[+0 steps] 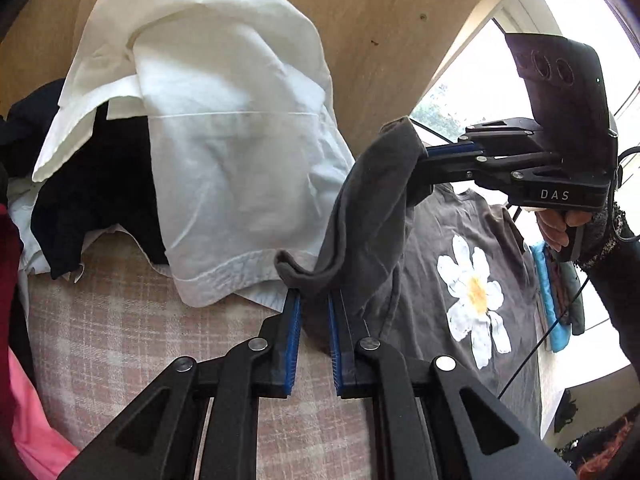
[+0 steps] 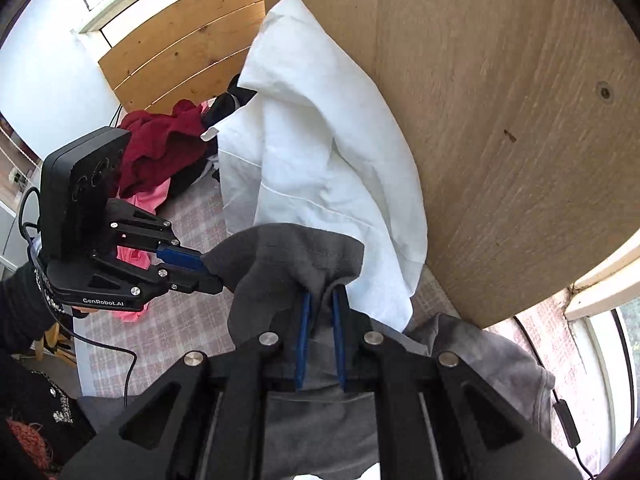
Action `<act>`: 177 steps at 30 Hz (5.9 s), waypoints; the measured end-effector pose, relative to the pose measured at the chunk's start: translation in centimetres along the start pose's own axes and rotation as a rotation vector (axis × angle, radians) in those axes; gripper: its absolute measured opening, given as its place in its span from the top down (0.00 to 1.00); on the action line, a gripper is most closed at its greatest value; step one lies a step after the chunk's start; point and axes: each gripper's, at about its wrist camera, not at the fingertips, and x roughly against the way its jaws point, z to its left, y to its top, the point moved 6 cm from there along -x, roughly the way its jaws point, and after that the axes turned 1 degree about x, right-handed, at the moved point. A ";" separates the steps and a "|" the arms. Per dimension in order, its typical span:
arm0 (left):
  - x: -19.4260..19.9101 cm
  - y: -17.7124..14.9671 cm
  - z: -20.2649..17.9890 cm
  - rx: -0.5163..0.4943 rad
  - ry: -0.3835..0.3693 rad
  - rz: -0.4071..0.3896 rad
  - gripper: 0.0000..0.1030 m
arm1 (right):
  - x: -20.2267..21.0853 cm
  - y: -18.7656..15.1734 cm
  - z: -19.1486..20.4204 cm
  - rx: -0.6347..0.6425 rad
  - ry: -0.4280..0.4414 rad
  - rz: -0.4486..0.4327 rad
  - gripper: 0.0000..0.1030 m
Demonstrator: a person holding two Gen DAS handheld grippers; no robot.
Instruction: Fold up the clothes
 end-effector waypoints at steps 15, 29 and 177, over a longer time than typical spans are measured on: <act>-2.1 2.5 -0.1 -0.060 0.050 0.047 0.70 | 1.8 -6.8 -2.8 -0.032 -0.044 -0.034 0.90; 0.1 1.0 1.2 -0.008 0.034 -0.014 0.92 | 1.3 -6.4 -3.4 -0.120 0.055 -0.048 0.71; -0.8 -5.7 -7.9 -0.325 0.122 0.121 0.93 | 5.0 -16.3 -6.7 -0.340 -0.132 0.006 0.81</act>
